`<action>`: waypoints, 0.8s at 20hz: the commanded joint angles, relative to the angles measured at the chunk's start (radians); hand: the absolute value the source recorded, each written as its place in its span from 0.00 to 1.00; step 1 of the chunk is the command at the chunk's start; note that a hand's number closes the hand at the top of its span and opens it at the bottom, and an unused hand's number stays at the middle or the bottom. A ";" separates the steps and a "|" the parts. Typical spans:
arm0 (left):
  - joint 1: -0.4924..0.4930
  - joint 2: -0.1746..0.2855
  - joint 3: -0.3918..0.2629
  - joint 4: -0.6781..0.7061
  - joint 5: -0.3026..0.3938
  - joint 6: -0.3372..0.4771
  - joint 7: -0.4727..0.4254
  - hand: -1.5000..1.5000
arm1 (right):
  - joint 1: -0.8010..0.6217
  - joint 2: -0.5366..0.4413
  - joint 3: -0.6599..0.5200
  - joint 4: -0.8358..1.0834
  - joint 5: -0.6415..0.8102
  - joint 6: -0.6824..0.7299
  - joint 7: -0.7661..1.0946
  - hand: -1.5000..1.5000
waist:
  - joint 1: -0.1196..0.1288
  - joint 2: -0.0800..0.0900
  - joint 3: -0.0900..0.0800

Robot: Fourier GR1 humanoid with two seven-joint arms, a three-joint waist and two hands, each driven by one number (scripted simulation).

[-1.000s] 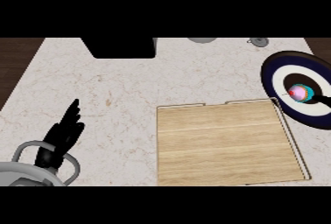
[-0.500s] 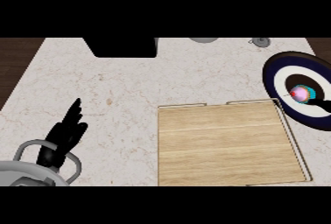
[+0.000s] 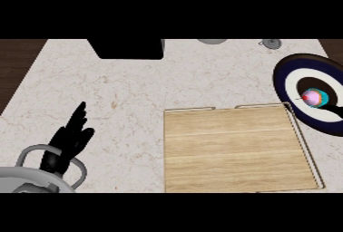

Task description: Pick the cupcake from the tray and place it in the plate

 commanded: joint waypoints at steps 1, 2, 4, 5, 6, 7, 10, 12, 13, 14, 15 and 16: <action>0.006 -0.099 0.031 0.081 0.023 0.015 -0.121 0.50 | 0.016 -0.039 0.002 0.018 0.005 -0.004 -0.003 0.00 | -0.012 0.009 -0.021; -0.008 -0.088 0.033 0.051 0.032 0.006 -0.083 0.50 | 0.011 -0.020 0.000 0.037 0.005 -0.028 -0.001 0.00 | -0.005 0.011 -0.020; -0.031 -0.095 0.016 0.022 0.008 0.038 -0.036 0.50 | 0.040 -0.003 -0.010 0.047 -0.003 -0.052 -0.059 0.00 | -0.004 0.011 -0.019; -0.019 -0.112 0.013 0.047 0.016 0.032 -0.061 0.50 | 0.053 -0.080 -0.010 0.039 -0.008 0.036 -0.033 0.00 | -0.017 0.008 -0.020; -0.019 -0.108 0.012 0.037 0.011 0.038 -0.041 0.50 | 0.058 -0.023 -0.015 0.055 -0.009 -0.034 -0.063 0.00 | -0.007 0.011 -0.019; -0.018 -0.098 0.021 0.028 0.019 0.028 -0.052 0.50 | 0.031 -0.059 -0.008 0.063 0.003 -0.029 -0.029 0.00 | 0.002 0.013 -0.019; -0.011 -0.077 0.023 -0.030 0.021 0.034 0.007 0.50 | 0.062 -0.085 -0.033 0.082 -0.020 -0.016 -0.054 0.00 | 0.004 0.013 -0.017; 0.016 -0.071 0.051 0.014 0.036 0.000 -0.065 0.50 | 0.077 -0.067 -0.028 0.078 -0.021 -0.035 -0.061 0.00 | -0.005 0.009 -0.019; 0.021 -0.079 0.023 -0.029 0.017 0.017 -0.045 0.50 | 0.087 -0.090 -0.033 0.082 -0.026 -0.022 -0.065 0.00 | -0.005 0.008 -0.019; -0.029 -0.113 0.022 0.050 0.010 0.021 -0.062 0.50 | 0.076 -0.091 -0.043 0.085 -0.035 -0.014 -0.071 0.00 | -0.009 0.013 -0.019; -0.008 -0.102 0.020 0.003 0.014 0.025 -0.027 0.50 | 0.087 -0.074 -0.053 0.081 -0.048 -0.023 -0.102 0.00 | -0.007 0.010 -0.018; 0.040 -0.087 0.044 0.037 0.028 -0.001 -0.111 0.50 | 0.102 -0.114 -0.058 0.082 -0.050 -0.004 -0.104 0.00 | -0.005 0.011 -0.019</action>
